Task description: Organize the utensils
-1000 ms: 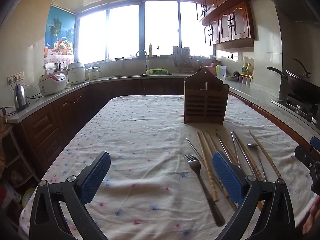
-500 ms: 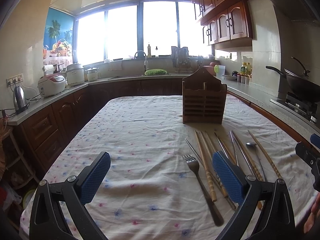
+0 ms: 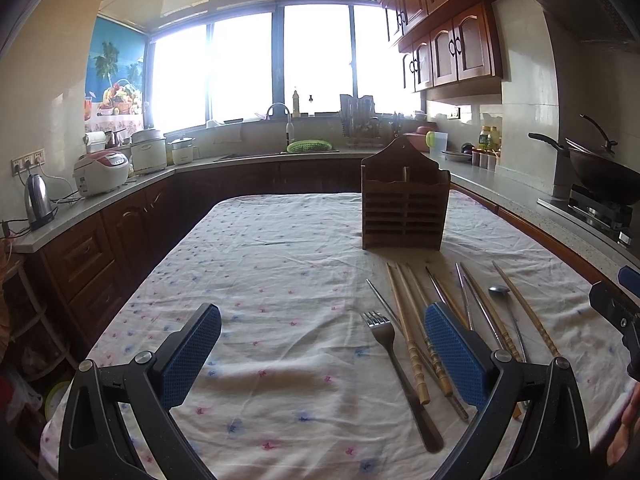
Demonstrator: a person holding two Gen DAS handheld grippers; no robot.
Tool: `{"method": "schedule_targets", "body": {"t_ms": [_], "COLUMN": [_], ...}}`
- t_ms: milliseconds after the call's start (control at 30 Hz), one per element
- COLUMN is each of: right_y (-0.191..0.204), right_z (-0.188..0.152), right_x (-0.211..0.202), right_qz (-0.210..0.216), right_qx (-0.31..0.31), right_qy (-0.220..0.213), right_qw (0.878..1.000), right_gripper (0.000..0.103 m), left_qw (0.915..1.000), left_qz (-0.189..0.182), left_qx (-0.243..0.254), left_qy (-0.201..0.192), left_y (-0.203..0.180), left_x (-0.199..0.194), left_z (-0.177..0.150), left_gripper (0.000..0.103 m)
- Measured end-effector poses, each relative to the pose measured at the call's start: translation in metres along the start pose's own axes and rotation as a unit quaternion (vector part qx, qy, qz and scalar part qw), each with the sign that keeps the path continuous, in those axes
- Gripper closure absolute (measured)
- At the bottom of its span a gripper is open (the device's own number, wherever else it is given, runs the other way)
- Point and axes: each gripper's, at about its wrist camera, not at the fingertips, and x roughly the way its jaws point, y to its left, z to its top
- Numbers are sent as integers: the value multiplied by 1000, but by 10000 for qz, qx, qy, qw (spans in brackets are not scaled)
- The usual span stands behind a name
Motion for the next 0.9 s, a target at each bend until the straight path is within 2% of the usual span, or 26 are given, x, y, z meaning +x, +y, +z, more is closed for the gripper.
{"method": "schedule_targets", "body": {"t_ms": [900], "right_y": [2], "right_z": [1], "right_x": [-1], "right_qz": [45], "right_qx": [-13], "right_qy": [-10], "right_qw": [10000], "right_gripper": [6], "left_qw": [9999], "left_qz": [-37], "left_qx": [-73], "left_qy": [78], "left_y": [1], "left_x": [5], "left_z": [2], "left_gripper": [1]}}
